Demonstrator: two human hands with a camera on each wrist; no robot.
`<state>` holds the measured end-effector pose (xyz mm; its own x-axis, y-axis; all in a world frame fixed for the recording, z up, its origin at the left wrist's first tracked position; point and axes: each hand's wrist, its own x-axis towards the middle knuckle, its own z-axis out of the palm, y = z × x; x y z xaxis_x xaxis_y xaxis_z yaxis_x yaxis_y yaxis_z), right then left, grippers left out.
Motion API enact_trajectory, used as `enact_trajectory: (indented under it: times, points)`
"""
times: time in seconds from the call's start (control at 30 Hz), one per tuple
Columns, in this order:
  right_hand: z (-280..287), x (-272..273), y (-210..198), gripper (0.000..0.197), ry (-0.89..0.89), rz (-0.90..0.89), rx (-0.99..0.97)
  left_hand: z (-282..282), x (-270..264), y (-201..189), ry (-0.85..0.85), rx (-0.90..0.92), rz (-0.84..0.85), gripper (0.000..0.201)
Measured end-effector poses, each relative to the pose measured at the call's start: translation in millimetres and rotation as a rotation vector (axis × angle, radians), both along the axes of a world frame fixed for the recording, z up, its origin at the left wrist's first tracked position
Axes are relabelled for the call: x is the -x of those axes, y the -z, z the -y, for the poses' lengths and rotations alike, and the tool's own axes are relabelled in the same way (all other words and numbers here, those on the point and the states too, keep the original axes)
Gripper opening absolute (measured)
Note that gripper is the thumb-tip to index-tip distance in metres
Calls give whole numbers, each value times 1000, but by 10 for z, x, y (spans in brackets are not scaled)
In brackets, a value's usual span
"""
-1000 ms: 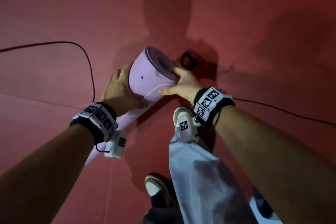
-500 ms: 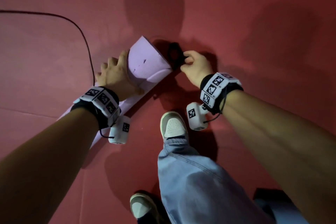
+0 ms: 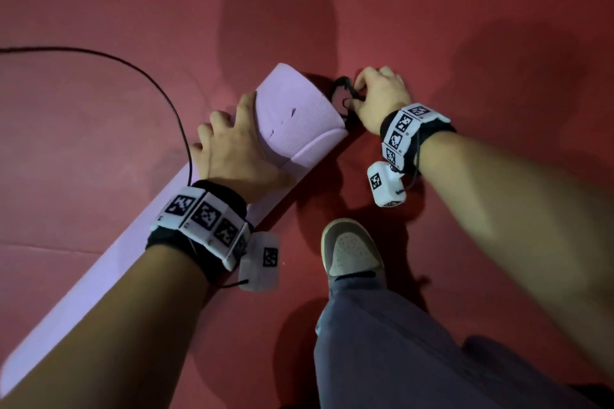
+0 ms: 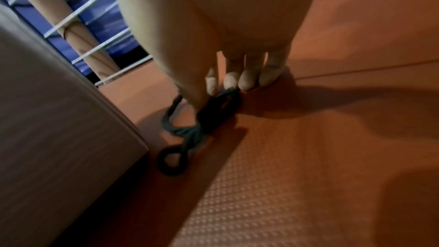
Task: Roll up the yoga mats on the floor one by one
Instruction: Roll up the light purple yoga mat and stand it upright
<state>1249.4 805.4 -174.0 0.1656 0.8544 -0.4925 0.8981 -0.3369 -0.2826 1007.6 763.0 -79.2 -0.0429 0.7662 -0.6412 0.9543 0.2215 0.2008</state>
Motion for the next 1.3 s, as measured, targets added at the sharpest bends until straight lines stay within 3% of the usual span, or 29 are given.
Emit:
enact_trajectory:
  times: [0.1, 0.17, 0.3, 0.5, 0.57, 0.7, 0.77, 1.0, 1.17, 1.3]
  points:
    - [4, 19, 44, 14, -3, 9, -24, -62, 45, 4, 4, 19, 25, 135]
    - [-12, 13, 32, 4, 104, -111, -53, -97, 80, -13, 4, 31, 40, 134]
    - [-95, -21, -109, 24, 290, -407, -78, -120, 98, -44, 10, 30, 48, 135]
    - [-99, -50, -512, 31, 345, -584, -161, 3, 56, -98, 44, -12, 47, 130]
    - [-41, -31, -597, 32, 346, -557, -169, 55, 50, -111, 60, -24, 40, 129]
    - [78, 18, -722, 31, 234, -263, -199, 176, 117, -147, 112, 12, 32, 129]
    - [139, 68, -756, 28, 206, -214, -166, 287, 156, -143, 150, 37, 28, 132]
    - [186, 394, -960, 22, 47, -154, -213, 508, 39, -163, 280, -63, -27, 132]
    - [60, 625, -1131, 17, 20, -323, -362, 546, 45, -193, 384, -121, 27, 127]
    - [28, 825, -1148, 22, -91, -343, -402, 505, 106, -213, 414, -108, 91, 137]
